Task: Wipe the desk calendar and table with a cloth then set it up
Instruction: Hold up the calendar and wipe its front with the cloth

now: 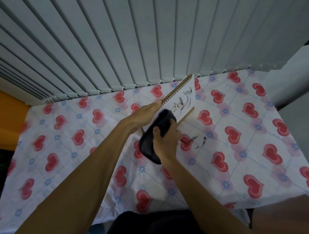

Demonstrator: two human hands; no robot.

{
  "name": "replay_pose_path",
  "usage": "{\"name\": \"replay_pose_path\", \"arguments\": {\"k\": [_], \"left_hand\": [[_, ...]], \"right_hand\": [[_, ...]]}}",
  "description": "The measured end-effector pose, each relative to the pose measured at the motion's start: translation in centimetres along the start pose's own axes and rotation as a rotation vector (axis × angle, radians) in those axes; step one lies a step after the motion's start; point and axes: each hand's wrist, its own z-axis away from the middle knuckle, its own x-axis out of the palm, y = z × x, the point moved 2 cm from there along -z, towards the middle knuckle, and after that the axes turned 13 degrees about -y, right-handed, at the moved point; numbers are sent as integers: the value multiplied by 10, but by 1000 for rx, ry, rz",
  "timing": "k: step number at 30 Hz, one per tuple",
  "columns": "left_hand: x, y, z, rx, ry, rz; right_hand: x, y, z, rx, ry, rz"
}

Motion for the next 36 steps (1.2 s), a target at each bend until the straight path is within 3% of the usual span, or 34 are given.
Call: {"name": "replay_pose_path", "arguments": {"k": [4,10,17,23,29,31,36], "left_hand": [[-2,-1,0,-1,-3,2],[0,0,1,0,-4,20],[0,0,1,-2,-16,-5],[-1,0,0,3,-6,12],[-2,-3,-2,7,-35,15],[-3,-4,-3,14,-24,-8],[-2,-3,-3,8,-47,-38]], "right_hand": [[6,-8,2,-57,13,-30],[-8,7,-8,120,-16,-59],[2,-12,-5,-95,54,-103],[-16,7,-19,160,-26,57],[-7,-25,-10,-128,9,12],[-7,-20,-13,-95,28,22],[-34,18,-39,183,-32,84]]}}
